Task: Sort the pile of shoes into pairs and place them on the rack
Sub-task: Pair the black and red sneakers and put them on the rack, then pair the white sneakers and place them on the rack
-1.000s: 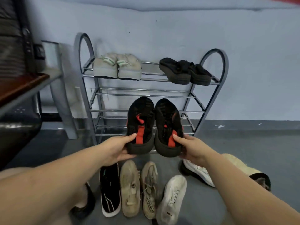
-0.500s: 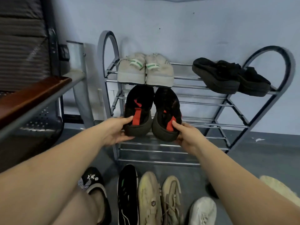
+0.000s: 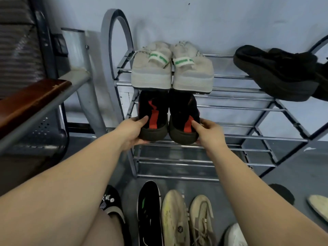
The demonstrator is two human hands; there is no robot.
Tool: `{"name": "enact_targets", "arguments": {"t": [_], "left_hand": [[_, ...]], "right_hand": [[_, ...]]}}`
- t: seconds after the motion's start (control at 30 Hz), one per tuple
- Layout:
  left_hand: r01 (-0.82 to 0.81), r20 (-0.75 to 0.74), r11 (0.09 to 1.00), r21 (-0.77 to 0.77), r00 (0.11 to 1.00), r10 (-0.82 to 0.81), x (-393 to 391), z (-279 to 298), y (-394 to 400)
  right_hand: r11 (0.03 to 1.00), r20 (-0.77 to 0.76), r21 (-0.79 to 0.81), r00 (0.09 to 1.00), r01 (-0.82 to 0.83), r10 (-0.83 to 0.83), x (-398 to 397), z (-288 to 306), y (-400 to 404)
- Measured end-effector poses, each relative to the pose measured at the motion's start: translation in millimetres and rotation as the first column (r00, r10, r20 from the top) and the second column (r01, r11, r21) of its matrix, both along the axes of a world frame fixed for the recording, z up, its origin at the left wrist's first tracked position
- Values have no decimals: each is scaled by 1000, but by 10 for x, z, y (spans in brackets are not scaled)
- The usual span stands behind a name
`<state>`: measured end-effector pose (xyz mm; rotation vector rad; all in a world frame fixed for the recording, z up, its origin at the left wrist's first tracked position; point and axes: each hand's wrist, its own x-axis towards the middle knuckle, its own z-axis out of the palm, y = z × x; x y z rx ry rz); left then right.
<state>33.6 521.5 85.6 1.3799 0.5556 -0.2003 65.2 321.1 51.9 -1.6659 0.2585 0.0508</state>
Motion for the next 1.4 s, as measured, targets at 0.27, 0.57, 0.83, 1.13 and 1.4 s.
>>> {"name": "enact_targets", "arguments": {"t": [0.27,0.57,0.83,1.13,1.4], "left_hand": [[85,-29,966,242,996,-81,10,-120,72],[189,-71,679,710,978,-198,-38,-79,2],[120,-109,12,993,936,-335,-358,34,-328],[94,-382,-396,914,531,-756,-884,-130,-1194],[196,-480,-440,877,422,-769,-1154,-269,-1751]], "right_hand": [[981,65,-194,998,-2,14,-11,-42,62],[952,17,-224,976,-207,216,-276,102,-7],[638,-39,-705,916,-309,400,-675,151,-416],[211,-258,-907,877,-364,406,-1364,50,-1057],[122,-445,-859,844,-497,301,-1922,-184,-1656]]}}
